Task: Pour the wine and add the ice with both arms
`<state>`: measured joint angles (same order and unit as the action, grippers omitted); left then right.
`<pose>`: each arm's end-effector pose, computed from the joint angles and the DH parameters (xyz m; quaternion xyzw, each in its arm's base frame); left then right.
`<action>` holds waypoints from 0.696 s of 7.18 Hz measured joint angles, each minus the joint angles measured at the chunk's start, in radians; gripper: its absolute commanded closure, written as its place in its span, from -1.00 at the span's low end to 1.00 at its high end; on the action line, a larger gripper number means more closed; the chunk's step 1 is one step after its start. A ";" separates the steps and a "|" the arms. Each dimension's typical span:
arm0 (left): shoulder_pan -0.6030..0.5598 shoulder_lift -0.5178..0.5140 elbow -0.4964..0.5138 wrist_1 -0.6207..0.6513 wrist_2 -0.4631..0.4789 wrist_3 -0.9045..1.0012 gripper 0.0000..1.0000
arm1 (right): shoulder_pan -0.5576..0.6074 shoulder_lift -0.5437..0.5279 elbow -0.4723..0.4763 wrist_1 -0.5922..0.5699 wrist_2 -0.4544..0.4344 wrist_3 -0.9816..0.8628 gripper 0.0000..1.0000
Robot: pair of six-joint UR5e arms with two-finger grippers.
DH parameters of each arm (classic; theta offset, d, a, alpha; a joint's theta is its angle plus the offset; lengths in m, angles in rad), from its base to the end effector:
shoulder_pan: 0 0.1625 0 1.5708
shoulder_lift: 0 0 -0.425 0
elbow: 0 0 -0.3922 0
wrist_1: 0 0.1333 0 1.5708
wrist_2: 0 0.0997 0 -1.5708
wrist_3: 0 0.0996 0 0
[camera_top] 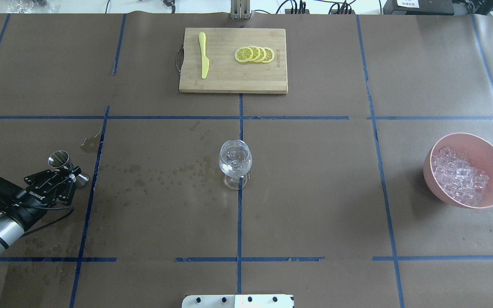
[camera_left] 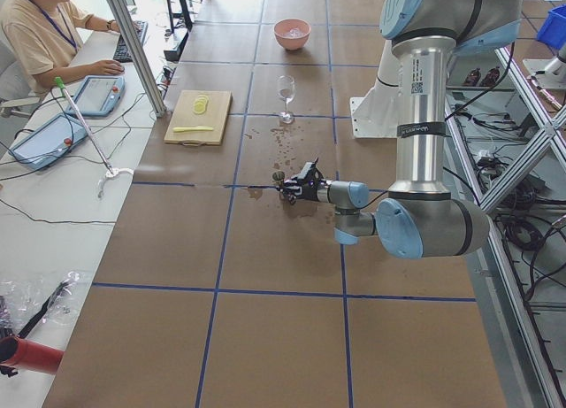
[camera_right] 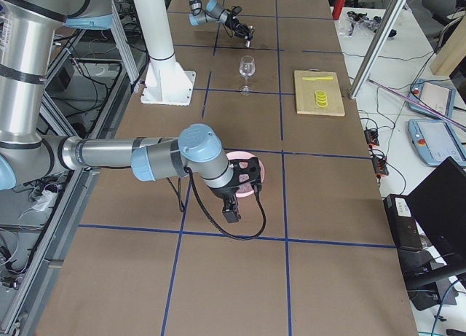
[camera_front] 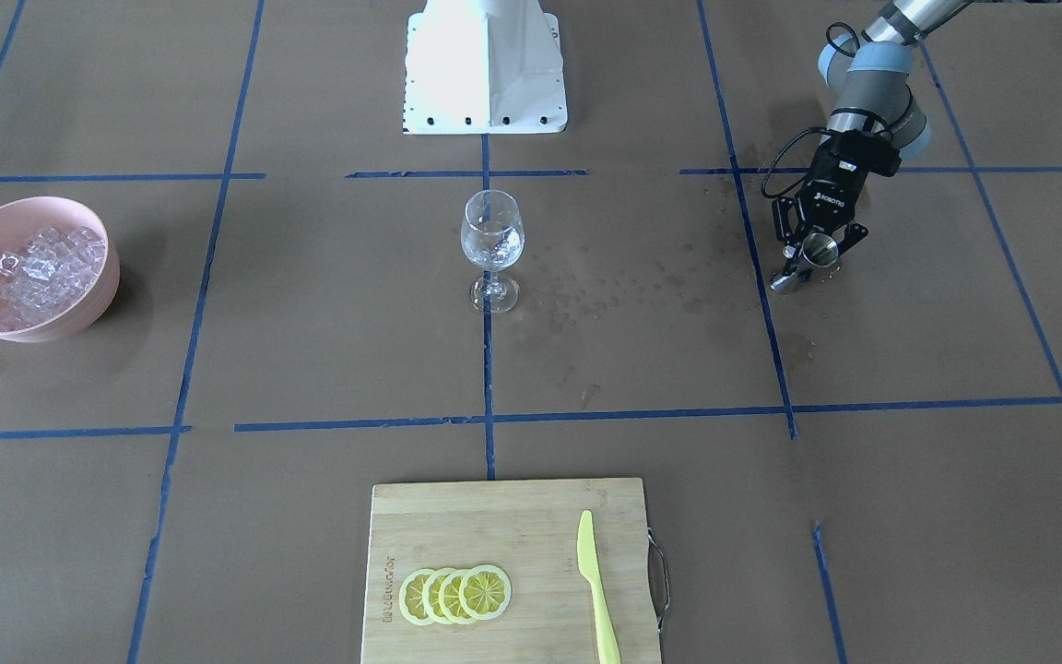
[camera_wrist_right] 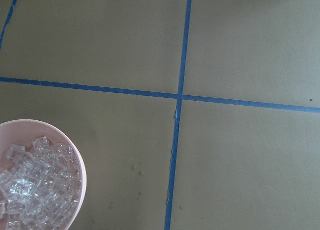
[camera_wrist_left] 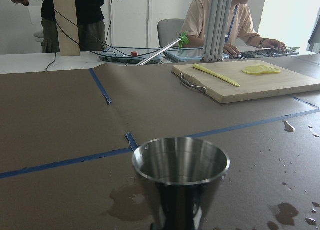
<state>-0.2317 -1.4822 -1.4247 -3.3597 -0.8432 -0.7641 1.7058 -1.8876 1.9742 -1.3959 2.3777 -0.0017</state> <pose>0.3628 -0.2906 0.5786 0.5454 0.4431 -0.0503 0.7097 0.1109 -0.3608 0.5732 0.1462 -0.3801 0.0097 0.9132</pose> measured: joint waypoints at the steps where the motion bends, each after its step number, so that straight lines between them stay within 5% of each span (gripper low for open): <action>1: 0.005 0.000 0.000 0.000 0.001 0.000 -0.30 | 0.000 0.000 0.000 0.000 0.000 0.000 -1.00; 3: 0.009 0.000 -0.004 0.000 0.002 0.000 -0.93 | 0.000 -0.001 0.000 0.000 0.000 0.001 -1.00; 5: 0.008 0.001 -0.012 0.000 0.008 0.000 -0.99 | 0.000 0.000 0.000 0.000 0.000 0.003 -1.00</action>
<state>-0.2240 -1.4809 -1.4363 -3.3598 -0.8354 -0.7639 1.7058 -1.8874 1.9742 -1.3959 2.3776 0.0008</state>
